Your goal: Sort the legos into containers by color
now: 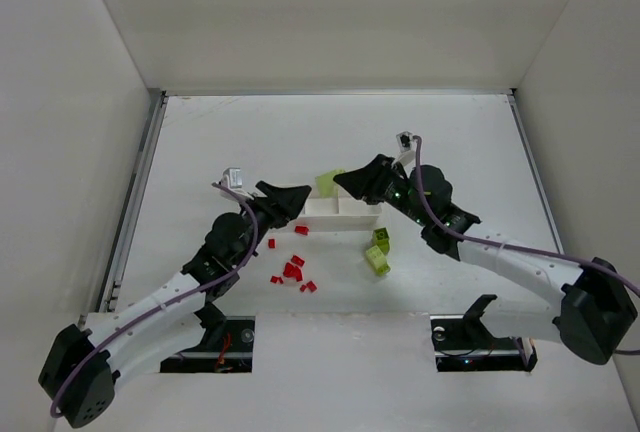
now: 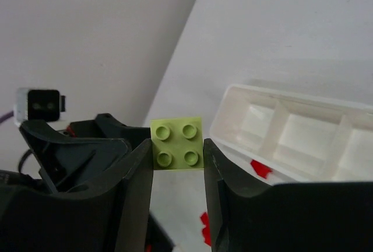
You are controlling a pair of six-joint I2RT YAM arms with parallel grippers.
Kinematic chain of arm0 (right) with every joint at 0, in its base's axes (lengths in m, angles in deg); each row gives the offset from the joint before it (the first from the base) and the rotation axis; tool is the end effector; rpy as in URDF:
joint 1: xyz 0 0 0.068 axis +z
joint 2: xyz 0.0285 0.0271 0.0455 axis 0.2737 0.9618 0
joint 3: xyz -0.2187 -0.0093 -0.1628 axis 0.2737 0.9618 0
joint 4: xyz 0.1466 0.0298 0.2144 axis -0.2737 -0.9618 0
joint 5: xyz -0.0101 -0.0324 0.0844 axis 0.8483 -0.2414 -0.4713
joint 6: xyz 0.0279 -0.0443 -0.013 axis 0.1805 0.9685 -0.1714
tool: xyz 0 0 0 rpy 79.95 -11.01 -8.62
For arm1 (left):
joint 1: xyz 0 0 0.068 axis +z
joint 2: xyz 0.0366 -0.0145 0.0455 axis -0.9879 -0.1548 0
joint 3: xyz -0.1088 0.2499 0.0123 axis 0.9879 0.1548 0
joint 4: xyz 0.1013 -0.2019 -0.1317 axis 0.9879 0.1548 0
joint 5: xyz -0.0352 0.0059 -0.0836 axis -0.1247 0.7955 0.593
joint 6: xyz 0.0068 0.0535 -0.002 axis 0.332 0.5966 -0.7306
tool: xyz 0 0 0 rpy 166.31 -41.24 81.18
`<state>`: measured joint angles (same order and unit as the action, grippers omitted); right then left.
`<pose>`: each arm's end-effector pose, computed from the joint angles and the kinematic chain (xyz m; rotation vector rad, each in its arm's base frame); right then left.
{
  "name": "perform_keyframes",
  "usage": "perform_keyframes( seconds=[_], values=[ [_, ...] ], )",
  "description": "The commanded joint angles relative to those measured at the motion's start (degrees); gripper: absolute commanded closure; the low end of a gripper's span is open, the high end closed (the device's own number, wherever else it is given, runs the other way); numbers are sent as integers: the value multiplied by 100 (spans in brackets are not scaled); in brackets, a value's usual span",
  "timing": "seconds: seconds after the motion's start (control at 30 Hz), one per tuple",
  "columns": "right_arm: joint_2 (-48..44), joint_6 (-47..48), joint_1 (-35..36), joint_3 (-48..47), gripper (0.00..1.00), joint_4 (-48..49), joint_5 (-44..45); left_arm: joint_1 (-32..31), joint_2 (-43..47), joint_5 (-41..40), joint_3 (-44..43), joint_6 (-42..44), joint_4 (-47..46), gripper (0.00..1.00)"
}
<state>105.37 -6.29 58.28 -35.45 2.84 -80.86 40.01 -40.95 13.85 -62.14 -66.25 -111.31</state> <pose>0.2018 0.1858 0.2960 0.0279 1.8061 1.1735 0.1443 -0.1167 0.2622 -0.3120 1.5475 -1.1601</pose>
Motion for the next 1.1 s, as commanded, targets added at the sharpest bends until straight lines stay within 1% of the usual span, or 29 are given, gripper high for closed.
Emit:
perform_keyframes(
  seconds=[0.0,0.17,0.27,0.37,0.47,0.53,0.67,0.8,1.07],
  values=[
    [187,-1387,-183,148,81,1398,-575,78,46,134,173,-505,-1428,34],
    [618,-2276,-341,218,81,2198,-953,131,-85,151,401,-742,-2299,34],
    [829,-2777,-376,376,80,2866,-988,166,-182,213,428,-874,-2423,34],
    [1163,-3225,-368,394,80,3271,-1137,210,-226,213,454,-962,-2581,34],
    [1401,-3516,-350,420,81,3684,-1209,315,-331,353,332,-988,-2546,35],
    [1480,-3578,-350,447,80,3896,-1147,359,-349,397,323,-1006,-2546,36],
    [1594,-3649,-315,386,80,3993,-1164,456,-384,371,331,-1059,-2537,38],
    [1524,-3579,-306,447,80,3993,-1051,553,-560,441,270,-1103,-2441,39],
    [1612,-3543,-201,438,80,4002,-1121,553,-920,582,85,-1164,-2660,41]
  ],
)
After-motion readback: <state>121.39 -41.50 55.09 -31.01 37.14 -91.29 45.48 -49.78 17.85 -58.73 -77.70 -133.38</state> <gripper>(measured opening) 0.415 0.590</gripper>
